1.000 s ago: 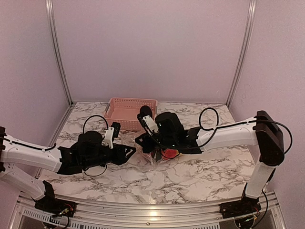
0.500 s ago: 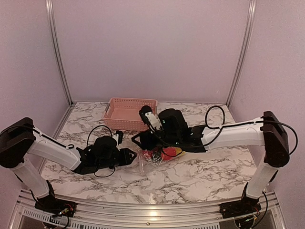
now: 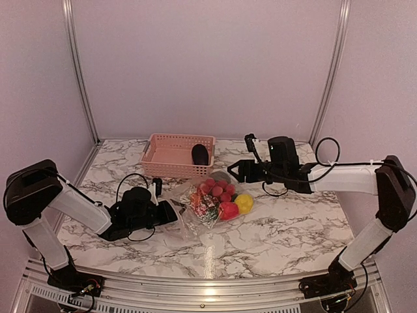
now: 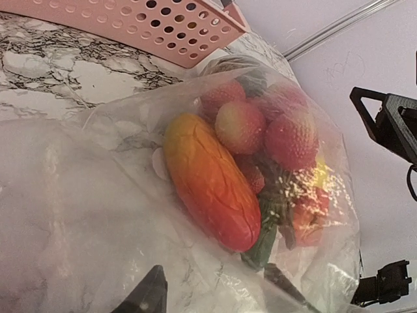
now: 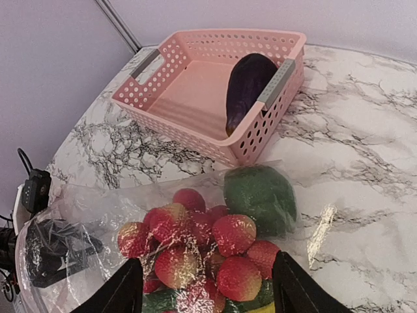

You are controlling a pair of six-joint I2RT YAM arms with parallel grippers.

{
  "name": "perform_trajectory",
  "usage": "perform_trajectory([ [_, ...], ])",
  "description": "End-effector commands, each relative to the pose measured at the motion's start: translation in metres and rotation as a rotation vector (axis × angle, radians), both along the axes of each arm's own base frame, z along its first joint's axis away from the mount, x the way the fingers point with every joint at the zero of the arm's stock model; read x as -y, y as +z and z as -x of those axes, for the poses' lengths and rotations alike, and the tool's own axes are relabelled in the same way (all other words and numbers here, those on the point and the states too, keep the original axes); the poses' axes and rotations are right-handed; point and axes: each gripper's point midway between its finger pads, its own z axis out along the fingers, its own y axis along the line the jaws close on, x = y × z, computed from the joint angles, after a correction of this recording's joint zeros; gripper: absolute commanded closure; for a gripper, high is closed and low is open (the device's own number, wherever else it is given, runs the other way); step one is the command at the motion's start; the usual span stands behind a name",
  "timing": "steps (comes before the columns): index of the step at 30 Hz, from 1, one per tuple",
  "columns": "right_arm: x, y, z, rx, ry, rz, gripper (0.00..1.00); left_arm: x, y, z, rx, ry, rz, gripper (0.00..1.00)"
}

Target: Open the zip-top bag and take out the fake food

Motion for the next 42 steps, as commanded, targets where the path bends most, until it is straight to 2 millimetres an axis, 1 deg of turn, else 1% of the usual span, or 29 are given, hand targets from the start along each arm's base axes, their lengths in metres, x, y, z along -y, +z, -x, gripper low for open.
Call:
perform_trajectory([
  [1, 0.013, -0.022, -0.009, -0.044, 0.038, 0.043, 0.36, 0.016, 0.004, 0.004, 0.031, -0.084, 0.076, 0.49],
  [5, 0.022, -0.045, -0.020, -0.087, 0.048, 0.058, 0.37, 0.029, 0.004, 0.006, 0.037, -0.131, 0.127, 0.50],
  [7, 0.023, -0.056, -0.024, -0.112, 0.065, 0.064, 0.38, 0.034, 0.003, 0.006, 0.032, -0.147, 0.146, 0.50],
  [11, 0.022, -0.080, -0.030, -0.163, 0.095, 0.075, 0.38, 0.042, -0.006, 0.007, 0.007, -0.173, 0.140, 0.50],
  [15, 0.014, -0.091, -0.029, -0.193, 0.150, 0.064, 0.38, 0.047, -0.009, 0.005, 0.002, -0.190, 0.135, 0.42],
  [17, 0.011, -0.097, -0.029, -0.211, 0.167, 0.059, 0.45, 0.051, -0.007, 0.004, 0.008, -0.200, 0.138, 0.40],
  [19, 0.009, -0.100, -0.026, -0.227, 0.180, 0.049, 0.57, 0.053, -0.006, 0.002, 0.013, -0.204, 0.141, 0.40],
  [22, 0.007, -0.098, -0.021, -0.233, 0.194, 0.022, 0.79, 0.053, -0.007, 0.000, 0.014, -0.200, 0.145, 0.40],
  [24, 0.007, -0.098, -0.018, -0.236, 0.202, 0.008, 0.94, 0.054, -0.003, -0.001, 0.022, -0.204, 0.176, 0.40],
  [26, 0.007, -0.098, -0.014, -0.242, 0.211, 0.000, 1.00, 0.054, 0.001, -0.001, 0.030, -0.205, 0.208, 0.40],
  [30, 0.009, -0.097, -0.004, -0.246, 0.217, -0.009, 1.00, 0.051, 0.004, -0.004, 0.038, -0.185, 0.231, 0.42],
  [33, 0.011, -0.095, 0.003, -0.242, 0.218, -0.014, 1.00, 0.048, 0.003, -0.008, 0.041, -0.159, 0.231, 0.47],
  [36, 0.014, -0.096, 0.008, -0.247, 0.218, -0.011, 1.00, 0.048, 0.004, -0.012, 0.048, -0.146, 0.238, 0.55],
  [39, 0.017, -0.096, 0.010, -0.245, 0.209, -0.006, 1.00, 0.051, 0.002, -0.015, 0.042, -0.146, 0.239, 0.69],
  [42, 0.021, -0.092, 0.008, -0.231, 0.187, 0.001, 1.00, 0.048, 0.002, -0.014, 0.042, -0.137, 0.240, 0.84],
])
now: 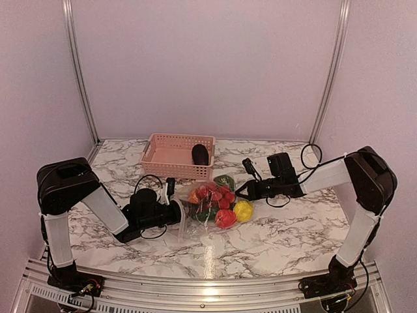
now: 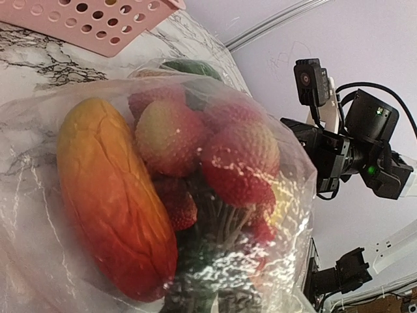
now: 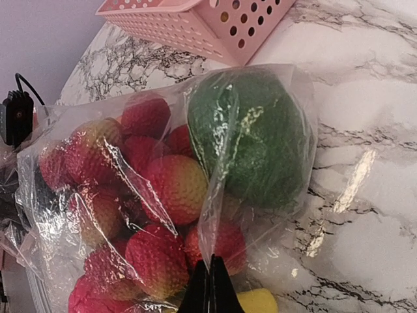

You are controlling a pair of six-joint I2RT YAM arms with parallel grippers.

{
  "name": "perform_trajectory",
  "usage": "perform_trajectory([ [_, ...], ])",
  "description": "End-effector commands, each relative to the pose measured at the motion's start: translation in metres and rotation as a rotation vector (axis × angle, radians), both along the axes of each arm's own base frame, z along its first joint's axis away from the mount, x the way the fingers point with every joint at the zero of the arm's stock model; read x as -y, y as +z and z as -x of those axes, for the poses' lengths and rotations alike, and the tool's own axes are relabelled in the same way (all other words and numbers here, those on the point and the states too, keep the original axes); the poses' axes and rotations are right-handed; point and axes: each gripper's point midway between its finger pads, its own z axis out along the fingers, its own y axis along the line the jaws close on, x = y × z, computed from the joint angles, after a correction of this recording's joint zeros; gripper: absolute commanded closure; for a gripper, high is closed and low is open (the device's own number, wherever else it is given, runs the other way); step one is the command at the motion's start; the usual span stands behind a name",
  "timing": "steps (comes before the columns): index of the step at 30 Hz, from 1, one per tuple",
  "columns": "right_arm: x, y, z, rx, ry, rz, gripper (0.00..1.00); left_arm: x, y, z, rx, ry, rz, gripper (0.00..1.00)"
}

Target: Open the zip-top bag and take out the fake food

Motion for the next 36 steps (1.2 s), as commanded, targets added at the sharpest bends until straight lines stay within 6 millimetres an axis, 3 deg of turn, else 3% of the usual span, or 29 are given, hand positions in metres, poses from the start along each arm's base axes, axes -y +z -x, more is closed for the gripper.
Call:
perform_trajectory([
  [1, 0.005, 0.013, -0.001, 0.030, -0.022, -0.005, 1.00, -0.004, 0.003, -0.005, 0.014, 0.027, 0.017, 0.89],
  [4, 0.012, 0.015, -0.005, 0.047, -0.062, 0.019, 1.00, -0.012, 0.006, -0.002, 0.011, 0.040, 0.013, 1.00],
  [17, 0.055, 0.020, -0.013, 0.085, -0.240, 0.062, 1.00, -0.047, 0.028, 0.022, 0.054, 0.036, -0.097, 1.00],
  [22, 0.071, 0.016, -0.013, 0.078, -0.284, 0.069, 1.00, -0.051, 0.061, 0.037, 0.139, -0.032, -0.088, 1.00],
  [26, 0.074, 0.011, -0.012, 0.072, -0.288, 0.075, 1.00, -0.054, 0.093, 0.050, 0.204, -0.075, -0.050, 1.00],
  [29, 0.074, 0.009, -0.011, 0.069, -0.292, 0.076, 1.00, -0.059, 0.107, 0.054, 0.227, -0.073, -0.053, 1.00],
  [33, 0.073, 0.007, -0.010, 0.065, -0.288, 0.067, 1.00, -0.064, 0.100, 0.051, 0.221, -0.055, -0.117, 1.00],
  [36, 0.071, 0.008, -0.009, 0.063, -0.278, 0.060, 1.00, -0.049, 0.095, 0.054, 0.219, -0.129, -0.109, 1.00],
])
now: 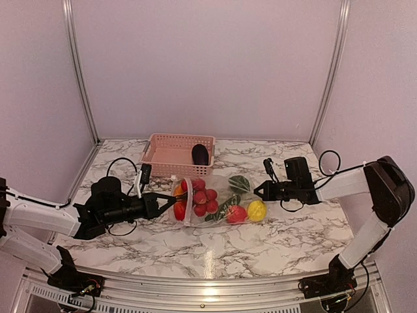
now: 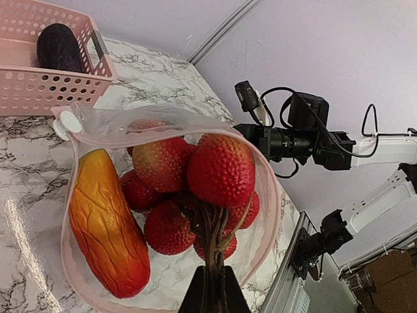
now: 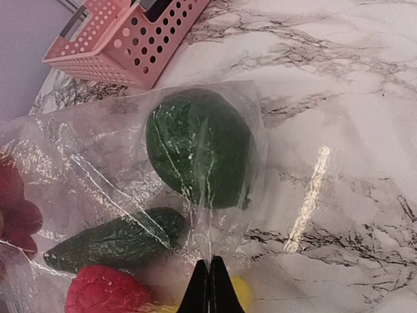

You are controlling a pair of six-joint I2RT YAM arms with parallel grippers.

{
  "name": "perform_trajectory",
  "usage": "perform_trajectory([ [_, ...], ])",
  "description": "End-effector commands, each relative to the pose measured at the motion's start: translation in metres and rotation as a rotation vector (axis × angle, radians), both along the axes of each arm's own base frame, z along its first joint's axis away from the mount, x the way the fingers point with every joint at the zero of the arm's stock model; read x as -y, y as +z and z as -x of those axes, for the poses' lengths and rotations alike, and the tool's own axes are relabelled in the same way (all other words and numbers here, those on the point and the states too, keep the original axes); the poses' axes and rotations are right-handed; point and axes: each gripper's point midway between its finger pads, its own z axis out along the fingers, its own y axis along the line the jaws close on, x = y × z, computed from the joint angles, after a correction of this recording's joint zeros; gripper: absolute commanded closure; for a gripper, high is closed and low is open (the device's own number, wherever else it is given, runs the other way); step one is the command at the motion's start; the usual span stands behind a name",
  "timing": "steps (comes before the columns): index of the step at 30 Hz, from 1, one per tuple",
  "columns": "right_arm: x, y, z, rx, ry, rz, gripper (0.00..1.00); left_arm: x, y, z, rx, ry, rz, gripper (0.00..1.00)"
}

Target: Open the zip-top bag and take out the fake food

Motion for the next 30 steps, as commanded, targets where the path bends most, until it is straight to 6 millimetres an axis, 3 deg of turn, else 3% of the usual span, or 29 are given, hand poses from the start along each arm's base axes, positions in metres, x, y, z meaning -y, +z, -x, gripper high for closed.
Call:
perform_trajectory([
  [1, 0.000, 0.006, -0.003, 0.017, -0.006, -0.020, 1.00, 0.020, -0.011, 0.003, -0.006, -0.099, -0.044, 1.00],
  [7, -0.005, 0.008, -0.001, 0.016, 0.019, -0.043, 1.00, 0.070, -0.039, 0.022, -0.033, -0.297, -0.140, 1.00],
  [10, -0.004, 0.005, 0.000, 0.011, 0.016, -0.040, 1.00, 0.079, -0.029, 0.033, 0.004, -0.344, -0.111, 1.00],
  [16, 0.002, -0.001, 0.000, 0.007, -0.005, -0.013, 1.00, 0.058, -0.007, 0.041, 0.080, -0.329, -0.093, 1.00],
  [30, 0.030, -0.012, -0.002, -0.006, -0.065, 0.014, 1.00, 0.006, 0.027, 0.039, 0.168, -0.172, -0.039, 1.00],
])
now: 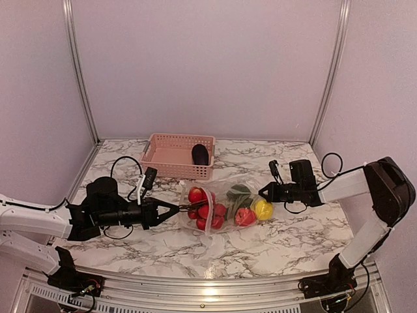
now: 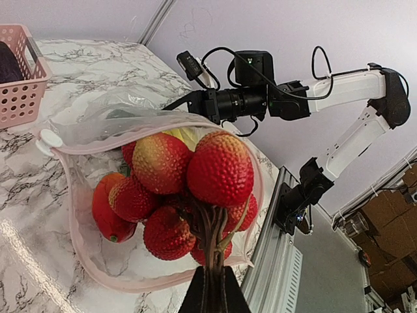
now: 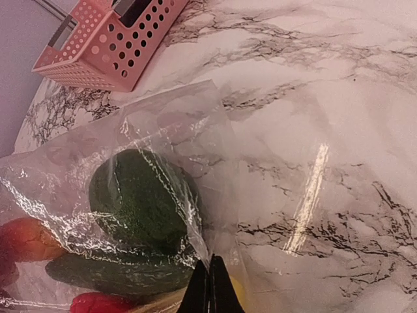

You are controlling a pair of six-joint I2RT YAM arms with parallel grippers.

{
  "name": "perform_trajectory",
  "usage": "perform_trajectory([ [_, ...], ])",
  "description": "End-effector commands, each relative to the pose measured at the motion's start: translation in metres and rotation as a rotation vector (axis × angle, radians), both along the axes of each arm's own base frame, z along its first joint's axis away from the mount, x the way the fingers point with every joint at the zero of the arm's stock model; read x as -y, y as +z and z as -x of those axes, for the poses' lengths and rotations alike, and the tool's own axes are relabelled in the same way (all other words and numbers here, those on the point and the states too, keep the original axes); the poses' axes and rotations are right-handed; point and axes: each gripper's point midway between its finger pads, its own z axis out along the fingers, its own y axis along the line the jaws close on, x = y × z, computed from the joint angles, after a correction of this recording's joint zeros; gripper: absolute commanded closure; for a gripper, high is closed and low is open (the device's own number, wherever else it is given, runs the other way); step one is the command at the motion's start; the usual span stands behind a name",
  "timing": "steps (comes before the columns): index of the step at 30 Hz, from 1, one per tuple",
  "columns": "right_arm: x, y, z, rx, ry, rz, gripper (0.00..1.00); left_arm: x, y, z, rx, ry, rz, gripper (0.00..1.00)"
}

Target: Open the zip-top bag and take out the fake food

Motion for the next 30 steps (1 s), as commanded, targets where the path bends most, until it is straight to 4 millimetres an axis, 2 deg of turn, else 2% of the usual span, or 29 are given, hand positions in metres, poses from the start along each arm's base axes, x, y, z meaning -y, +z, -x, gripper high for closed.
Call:
perform_trajectory([
  [1, 0.012, -0.004, 0.000, 0.000, -0.024, 0.025, 1.00, -0.013, 0.020, -0.006, 0.063, 0.051, 0.042, 1.00],
  [10, 0.015, -0.007, 0.000, -0.003, -0.029, 0.031, 1.00, -0.023, 0.052, -0.004, 0.095, 0.031, 0.142, 1.00],
  [14, 0.015, -0.008, -0.001, -0.003, -0.029, 0.034, 1.00, -0.036, 0.076, -0.008, 0.134, 0.037, 0.182, 1.00],
  [17, 0.016, -0.009, -0.002, -0.003, -0.030, 0.038, 1.00, -0.048, 0.085, -0.017, 0.153, 0.073, 0.153, 1.00],
  [20, 0.016, -0.009, -0.003, -0.002, -0.029, 0.043, 1.00, -0.063, 0.092, -0.030, 0.158, 0.131, 0.143, 1.00],
  [26, 0.016, -0.008, -0.003, 0.001, -0.023, 0.040, 1.00, -0.086, 0.100, -0.078, 0.143, 0.262, 0.095, 1.00],
  [30, 0.015, -0.009, -0.003, 0.000, -0.019, 0.042, 1.00, -0.095, 0.123, -0.116, 0.154, 0.317, 0.114, 1.00],
])
